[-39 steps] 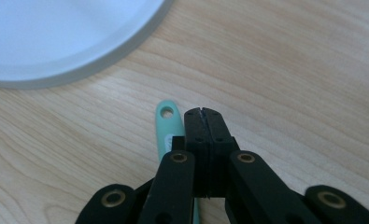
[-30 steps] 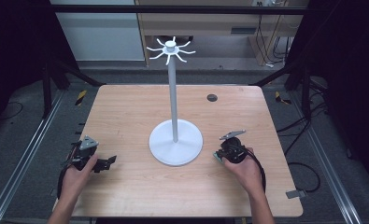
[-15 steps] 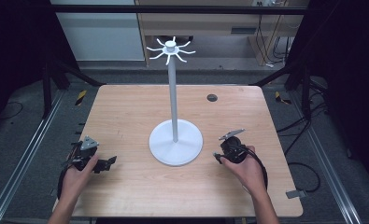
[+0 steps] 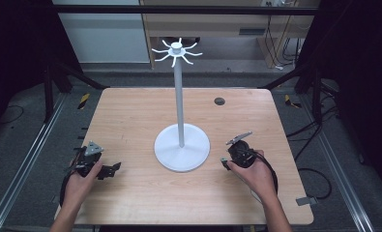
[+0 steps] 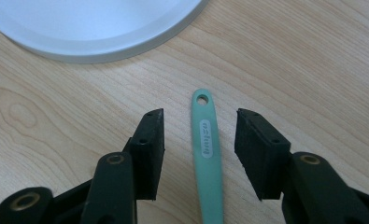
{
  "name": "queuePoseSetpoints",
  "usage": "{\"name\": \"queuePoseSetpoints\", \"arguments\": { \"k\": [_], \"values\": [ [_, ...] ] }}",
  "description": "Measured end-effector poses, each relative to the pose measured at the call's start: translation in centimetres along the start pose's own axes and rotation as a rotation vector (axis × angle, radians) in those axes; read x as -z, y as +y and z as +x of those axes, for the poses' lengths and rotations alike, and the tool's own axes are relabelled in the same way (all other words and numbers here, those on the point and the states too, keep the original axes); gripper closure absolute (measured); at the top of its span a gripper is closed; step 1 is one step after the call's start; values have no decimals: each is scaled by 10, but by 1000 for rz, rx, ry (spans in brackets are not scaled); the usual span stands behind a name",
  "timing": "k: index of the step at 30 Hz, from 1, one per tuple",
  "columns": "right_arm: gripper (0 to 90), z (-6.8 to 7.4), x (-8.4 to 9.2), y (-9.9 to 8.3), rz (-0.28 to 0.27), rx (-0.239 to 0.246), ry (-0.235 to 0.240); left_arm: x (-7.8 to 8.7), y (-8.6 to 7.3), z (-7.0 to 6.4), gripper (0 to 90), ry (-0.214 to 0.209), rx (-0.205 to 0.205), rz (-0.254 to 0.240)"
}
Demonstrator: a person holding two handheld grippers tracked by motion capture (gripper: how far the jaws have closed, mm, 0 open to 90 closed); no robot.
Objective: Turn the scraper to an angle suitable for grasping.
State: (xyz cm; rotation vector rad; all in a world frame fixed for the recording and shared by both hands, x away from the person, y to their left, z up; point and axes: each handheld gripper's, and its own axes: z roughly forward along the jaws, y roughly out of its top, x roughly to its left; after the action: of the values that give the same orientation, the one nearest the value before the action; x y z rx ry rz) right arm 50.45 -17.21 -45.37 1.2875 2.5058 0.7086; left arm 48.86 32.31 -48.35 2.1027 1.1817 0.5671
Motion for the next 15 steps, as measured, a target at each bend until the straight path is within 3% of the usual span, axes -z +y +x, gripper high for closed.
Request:
{"name": "queuePoseSetpoints", "arguments": {
  "k": [15],
  "values": [
    [567, 0, -9, 3, 73, 8, 6, 0, 0, 0, 27, 0, -3, 2]
  ]
}}
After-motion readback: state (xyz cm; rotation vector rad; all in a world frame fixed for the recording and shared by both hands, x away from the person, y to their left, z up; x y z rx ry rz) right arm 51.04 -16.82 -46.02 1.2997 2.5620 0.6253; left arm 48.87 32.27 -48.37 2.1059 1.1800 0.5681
